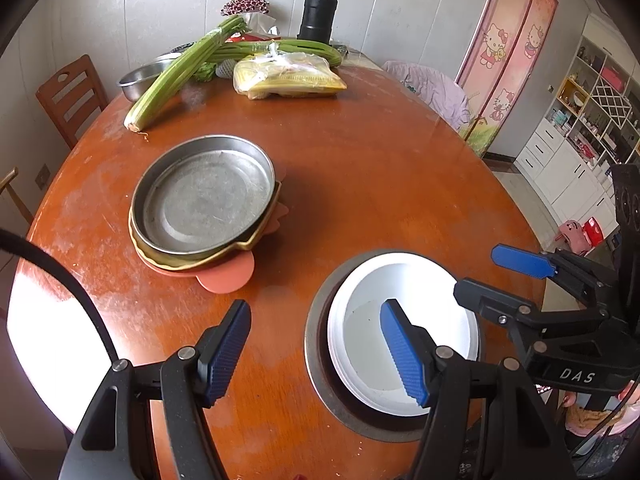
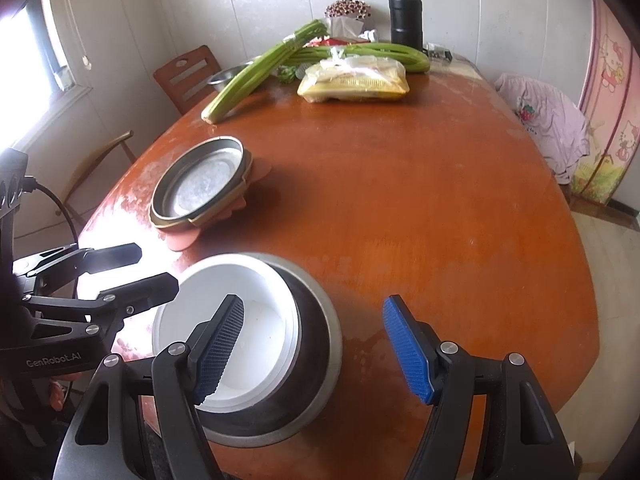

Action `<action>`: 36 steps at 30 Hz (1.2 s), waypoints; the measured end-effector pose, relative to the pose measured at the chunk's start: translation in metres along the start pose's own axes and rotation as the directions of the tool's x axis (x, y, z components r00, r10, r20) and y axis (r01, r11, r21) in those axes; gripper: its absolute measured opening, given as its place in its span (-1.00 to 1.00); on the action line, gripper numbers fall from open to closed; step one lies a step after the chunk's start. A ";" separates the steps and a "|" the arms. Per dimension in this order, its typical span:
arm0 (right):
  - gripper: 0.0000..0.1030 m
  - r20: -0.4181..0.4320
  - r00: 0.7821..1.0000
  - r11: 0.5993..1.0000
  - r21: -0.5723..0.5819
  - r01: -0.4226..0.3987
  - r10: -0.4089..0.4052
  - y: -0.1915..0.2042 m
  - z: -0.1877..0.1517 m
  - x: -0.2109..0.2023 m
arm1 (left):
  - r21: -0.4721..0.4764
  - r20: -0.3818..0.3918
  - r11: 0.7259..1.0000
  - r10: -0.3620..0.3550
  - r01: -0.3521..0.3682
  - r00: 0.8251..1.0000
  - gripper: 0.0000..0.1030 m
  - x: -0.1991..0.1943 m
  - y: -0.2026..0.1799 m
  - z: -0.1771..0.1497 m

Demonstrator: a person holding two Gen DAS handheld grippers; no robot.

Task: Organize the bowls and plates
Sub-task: 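Close the left tool on the rim of the steel bowl, then lift the steel bowl with nested white bowls over the tray stack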

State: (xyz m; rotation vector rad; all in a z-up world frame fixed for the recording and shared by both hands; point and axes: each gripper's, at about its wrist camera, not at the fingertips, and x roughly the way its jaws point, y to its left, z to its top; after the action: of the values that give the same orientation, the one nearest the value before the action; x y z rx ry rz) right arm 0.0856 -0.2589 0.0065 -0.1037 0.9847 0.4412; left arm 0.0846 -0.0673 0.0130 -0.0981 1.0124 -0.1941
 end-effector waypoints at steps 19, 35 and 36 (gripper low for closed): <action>0.43 -0.068 0.998 1.000 0.028 -0.013 0.015 -0.006 -0.017 0.027 | 0.004 -0.069 1.000 0.019 -0.019 0.997 0.30 0.032 -0.002 -0.006; 0.43 -0.109 0.991 0.997 0.037 -0.073 0.076 -0.004 -0.027 0.039 | 0.028 -0.105 1.000 0.016 -0.013 0.994 0.29 0.049 -0.006 -0.013; 0.43 -0.112 0.990 0.996 0.035 -0.077 0.081 -0.003 -0.027 0.040 | 0.027 -0.108 1.000 0.015 -0.012 0.994 0.29 0.049 -0.005 -0.014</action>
State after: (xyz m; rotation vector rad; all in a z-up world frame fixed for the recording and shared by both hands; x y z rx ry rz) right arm 0.0849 -0.2571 -0.0415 -0.0629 1.1094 0.4971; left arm 0.0972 -0.0826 -0.0345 -0.0572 1.1182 -0.2019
